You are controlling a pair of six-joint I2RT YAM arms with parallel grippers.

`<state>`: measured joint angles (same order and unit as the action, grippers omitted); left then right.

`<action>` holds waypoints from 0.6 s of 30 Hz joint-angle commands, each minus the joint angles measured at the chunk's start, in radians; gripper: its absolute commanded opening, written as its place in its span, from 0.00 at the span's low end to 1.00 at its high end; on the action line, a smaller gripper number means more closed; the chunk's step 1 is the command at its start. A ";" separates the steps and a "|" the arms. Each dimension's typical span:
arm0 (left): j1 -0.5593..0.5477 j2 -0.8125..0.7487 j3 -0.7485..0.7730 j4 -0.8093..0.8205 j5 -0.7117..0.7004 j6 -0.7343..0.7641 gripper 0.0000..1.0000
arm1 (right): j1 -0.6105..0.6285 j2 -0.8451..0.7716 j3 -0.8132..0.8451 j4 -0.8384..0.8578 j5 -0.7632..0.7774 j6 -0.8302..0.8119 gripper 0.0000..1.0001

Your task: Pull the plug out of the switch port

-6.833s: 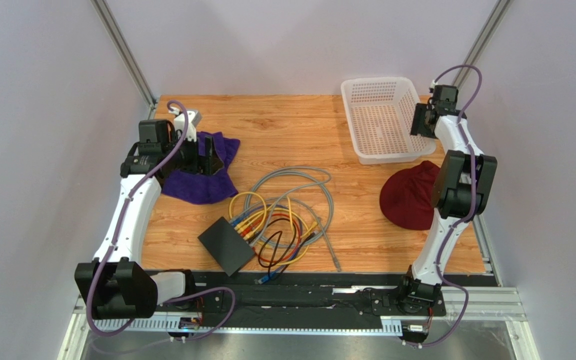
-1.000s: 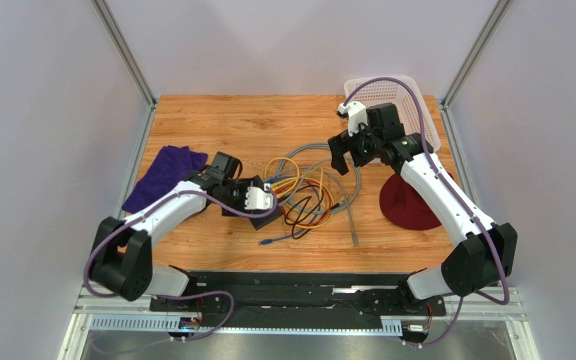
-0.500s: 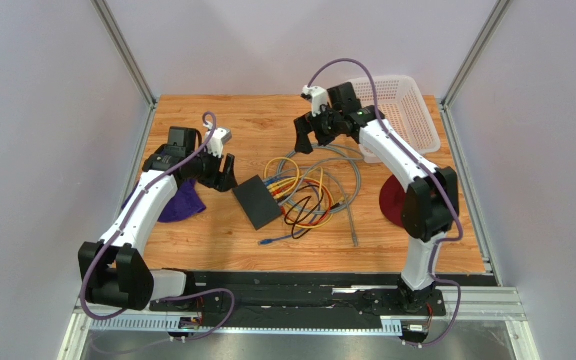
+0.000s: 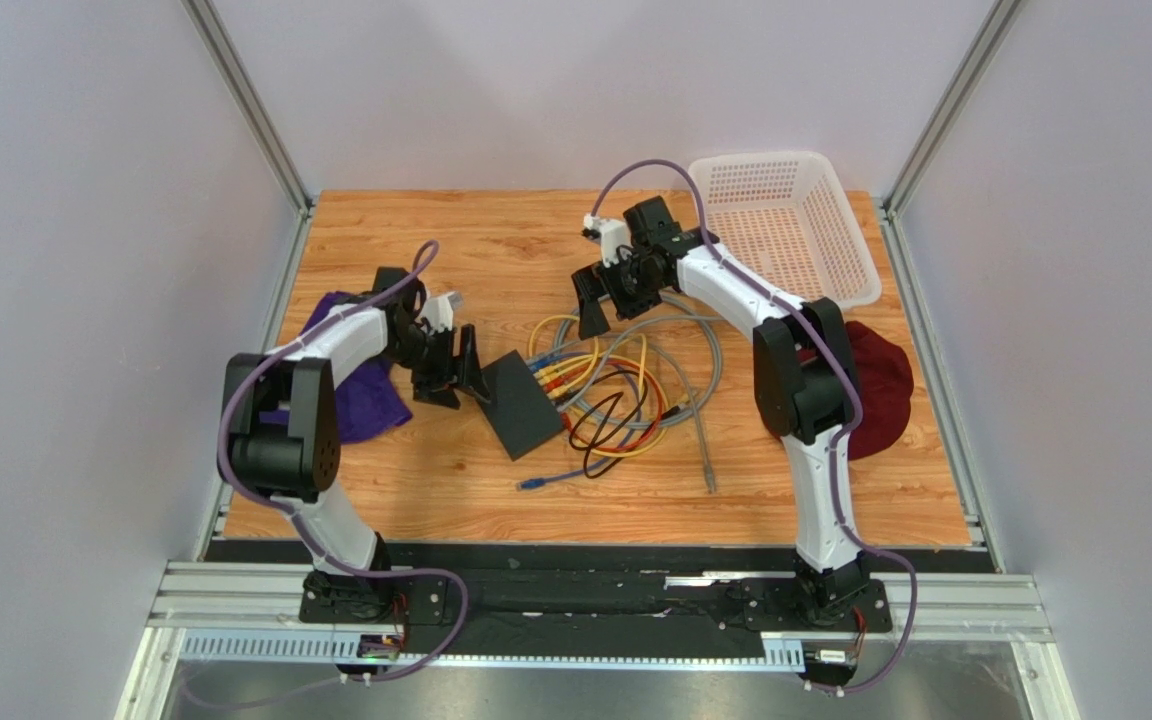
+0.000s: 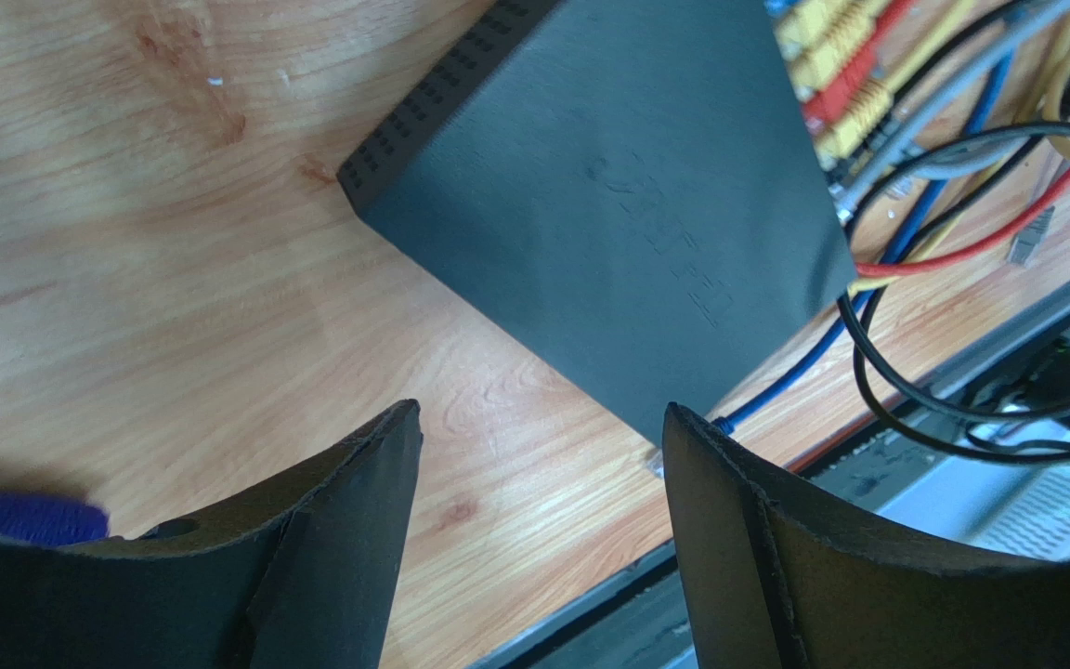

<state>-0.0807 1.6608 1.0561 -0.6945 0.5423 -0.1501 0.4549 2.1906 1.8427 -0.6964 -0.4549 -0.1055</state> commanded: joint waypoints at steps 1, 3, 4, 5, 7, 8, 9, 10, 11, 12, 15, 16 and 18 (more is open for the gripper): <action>0.009 0.085 0.093 -0.020 0.073 -0.045 0.72 | 0.008 -0.032 -0.055 0.003 -0.005 -0.010 0.99; 0.009 0.131 0.128 -0.020 0.083 -0.048 0.71 | 0.014 -0.063 -0.110 0.008 -0.007 0.004 0.99; 0.009 0.146 0.140 -0.020 0.093 -0.046 0.71 | 0.016 -0.074 -0.134 0.015 -0.007 0.007 0.99; 0.009 0.180 0.168 -0.022 0.100 -0.045 0.71 | 0.024 -0.086 -0.155 0.020 -0.004 0.012 0.99; 0.009 0.218 0.197 -0.036 0.123 -0.043 0.70 | 0.042 -0.120 -0.213 0.032 -0.002 0.026 0.99; 0.009 0.247 0.223 -0.037 0.134 -0.039 0.70 | 0.048 -0.130 -0.229 0.035 -0.005 0.030 0.99; 0.009 0.258 0.235 -0.040 0.137 -0.039 0.70 | 0.057 -0.149 -0.244 0.037 -0.005 0.038 0.99; 0.009 0.267 0.245 -0.037 0.139 -0.037 0.69 | 0.073 -0.156 -0.264 0.041 -0.005 0.053 0.99; 0.009 0.283 0.264 -0.037 0.139 -0.032 0.69 | 0.080 -0.163 -0.273 0.043 -0.007 0.062 1.00; 0.009 0.290 0.275 -0.037 0.142 -0.029 0.69 | 0.088 -0.181 -0.281 0.046 -0.010 0.070 1.00; 0.009 0.313 0.315 -0.042 0.146 -0.022 0.69 | 0.113 -0.206 -0.301 0.057 -0.002 0.099 1.00; 0.009 0.321 0.333 -0.043 0.148 -0.019 0.68 | 0.116 -0.210 -0.306 0.057 0.001 0.101 1.00; 0.009 0.326 0.352 -0.046 0.145 -0.013 0.68 | 0.117 -0.235 -0.318 0.054 0.010 0.142 1.00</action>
<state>-0.0761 1.9766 1.3403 -0.7422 0.6395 -0.1734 0.5564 2.0418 1.5429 -0.6727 -0.4358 -0.0402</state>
